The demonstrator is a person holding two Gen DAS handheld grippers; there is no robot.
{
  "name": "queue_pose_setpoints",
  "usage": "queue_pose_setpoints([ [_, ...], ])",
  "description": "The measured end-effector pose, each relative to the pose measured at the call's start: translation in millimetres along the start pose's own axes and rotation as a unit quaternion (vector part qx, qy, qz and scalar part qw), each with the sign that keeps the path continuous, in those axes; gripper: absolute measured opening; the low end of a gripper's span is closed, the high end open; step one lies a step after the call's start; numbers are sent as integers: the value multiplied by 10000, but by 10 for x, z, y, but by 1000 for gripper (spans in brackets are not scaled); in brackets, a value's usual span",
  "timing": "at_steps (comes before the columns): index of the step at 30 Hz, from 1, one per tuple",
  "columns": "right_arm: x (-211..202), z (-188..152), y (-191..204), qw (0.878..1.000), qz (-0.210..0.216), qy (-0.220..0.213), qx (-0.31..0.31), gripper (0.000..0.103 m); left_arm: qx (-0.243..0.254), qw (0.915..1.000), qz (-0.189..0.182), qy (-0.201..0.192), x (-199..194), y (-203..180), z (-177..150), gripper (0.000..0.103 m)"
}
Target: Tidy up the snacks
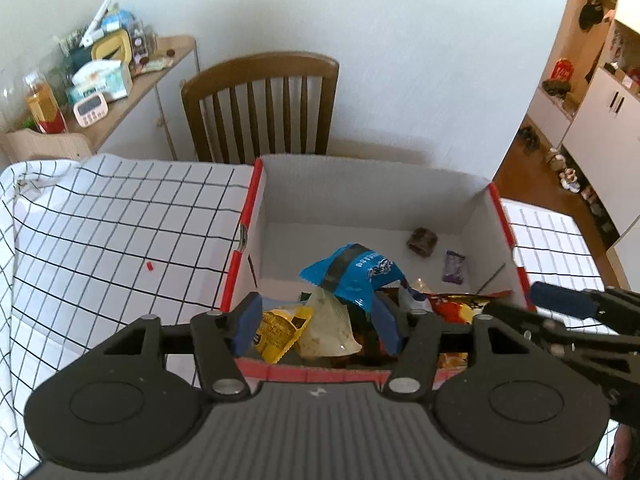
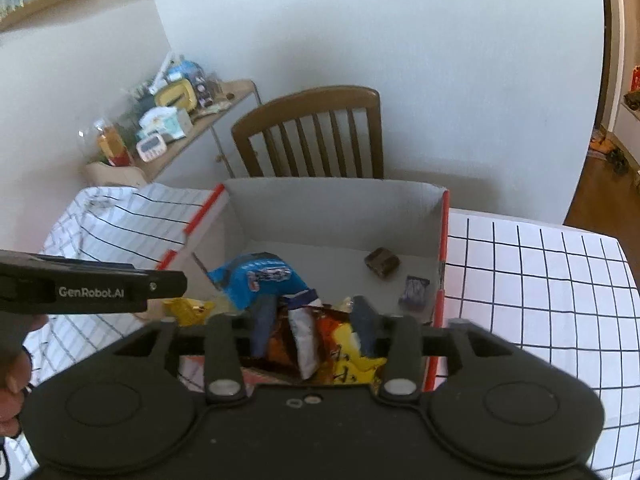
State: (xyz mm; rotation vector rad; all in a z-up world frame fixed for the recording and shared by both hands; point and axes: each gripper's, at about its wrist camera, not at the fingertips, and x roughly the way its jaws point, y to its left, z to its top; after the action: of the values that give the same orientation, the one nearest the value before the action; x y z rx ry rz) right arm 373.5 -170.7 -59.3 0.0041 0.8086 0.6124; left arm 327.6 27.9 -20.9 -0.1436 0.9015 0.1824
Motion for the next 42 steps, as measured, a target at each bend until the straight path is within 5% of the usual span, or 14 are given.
queue_pose_setpoints([
  [1,-50,-10,28,10000,5,-50,-11,87,-4,10000,-39,-62,-62,3,-16,66],
  [2,-118,-21,56,9999,13,-114,-51,93,3,9999,-63,-113,-117,6,-30,66],
  [19,-985,-310,387,9949,252,-907,-361,103,101,9946,-551,-877,-1040,74,-476,92],
  [31,-1363,-593,666,9858,230,-1520,-673,103,99,9937,-145,-1110,-1381,177,-856,93],
  [42,-1517,-737,749,9823,-137,-1753,-643,103,131,9926,-164,-1195,-1555,193,-1032,93],
])
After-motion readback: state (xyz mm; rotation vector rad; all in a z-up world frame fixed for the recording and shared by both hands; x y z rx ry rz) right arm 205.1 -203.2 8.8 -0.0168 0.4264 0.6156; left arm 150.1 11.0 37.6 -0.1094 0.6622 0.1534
